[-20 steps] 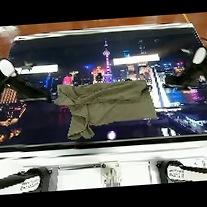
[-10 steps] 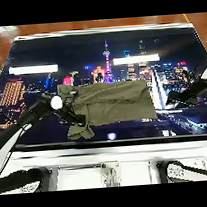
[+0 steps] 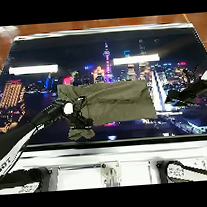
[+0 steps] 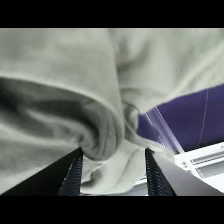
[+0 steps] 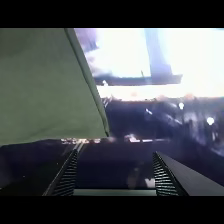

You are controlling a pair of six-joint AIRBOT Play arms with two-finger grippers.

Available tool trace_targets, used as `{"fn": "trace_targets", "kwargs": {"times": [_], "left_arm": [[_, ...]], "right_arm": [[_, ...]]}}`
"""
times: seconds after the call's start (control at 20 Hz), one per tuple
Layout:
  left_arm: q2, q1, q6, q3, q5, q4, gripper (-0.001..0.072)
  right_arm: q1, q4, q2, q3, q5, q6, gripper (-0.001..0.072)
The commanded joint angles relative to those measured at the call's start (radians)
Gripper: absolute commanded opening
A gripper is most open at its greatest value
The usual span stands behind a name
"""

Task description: Fold the shirts.

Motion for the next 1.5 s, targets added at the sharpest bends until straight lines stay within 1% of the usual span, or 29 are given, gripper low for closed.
{"fn": "trace_targets", "kwargs": {"times": [0.0, 0.05, 0.1, 0.3, 0.35, 0.4, 0.45, 0.5, 0.6, 0.75, 0.95, 1.1, 1.3, 1.4, 1.45], "left_arm": [[-0.008, 0.029, -0.017, 0.000, -0.011, 0.012, 0.0420], [-0.008, 0.040, -0.017, 0.000, -0.014, 0.012, 0.0345], [-0.008, 0.047, -0.016, 0.000, -0.015, 0.014, 0.0327], [-0.008, 0.054, -0.017, 0.000, -0.004, 0.015, 0.0319], [-0.008, 0.052, -0.017, 0.000, 0.002, 0.015, 0.0229], [-0.008, 0.050, -0.016, 0.000, 0.008, 0.015, 0.0169], [-0.008, 0.050, -0.016, 0.001, 0.009, 0.014, 0.0074], [-0.006, 0.050, -0.006, 0.001, 0.008, 0.015, 0.0041], [0.014, 0.053, 0.014, 0.001, 0.008, 0.020, 0.0040], [0.106, 0.073, 0.014, 0.001, -0.004, 0.069, 0.0040], [0.246, 0.117, 0.021, 0.000, -0.092, 0.134, 0.0040], [0.308, 0.120, 0.021, 0.001, -0.101, 0.143, 0.0040], [0.347, 0.121, 0.017, 0.001, -0.101, 0.143, 0.0040], [0.365, 0.121, 0.017, 0.006, -0.106, 0.143, 0.0041], [0.376, 0.121, 0.018, 0.013, -0.110, 0.143, 0.0040]], "right_arm": [[0.000, 0.002, 0.000, 0.000, -0.003, -0.001, 0.0590], [0.000, 0.002, 0.000, 0.000, -0.003, -0.001, 0.0589], [0.000, 0.005, 0.000, 0.000, -0.003, -0.001, 0.0589], [0.000, 0.024, 0.000, 0.000, -0.004, -0.001, 0.0590], [0.000, 0.025, 0.000, 0.000, -0.005, -0.001, 0.0589], [0.000, 0.027, 0.000, 0.000, -0.004, -0.001, 0.0589], [0.000, 0.031, 0.000, 0.000, -0.003, -0.001, 0.0589], [0.000, 0.037, 0.000, -0.003, -0.005, -0.002, 0.0589], [0.000, 0.049, -0.003, -0.040, -0.021, -0.021, 0.0590], [-0.001, 0.150, -0.060, -0.107, -0.001, -0.088, 0.0591], [0.001, 0.236, -0.160, -0.119, -0.003, -0.097, 0.0591], [-0.001, 0.196, -0.182, -0.118, -0.002, -0.097, 0.0591], [-0.007, 0.122, -0.182, -0.116, 0.018, -0.095, 0.0591], [-0.006, 0.127, -0.183, -0.118, -0.020, -0.077, 0.0591], [-0.006, 0.153, -0.190, -0.118, -0.037, -0.071, 0.0591]]}}
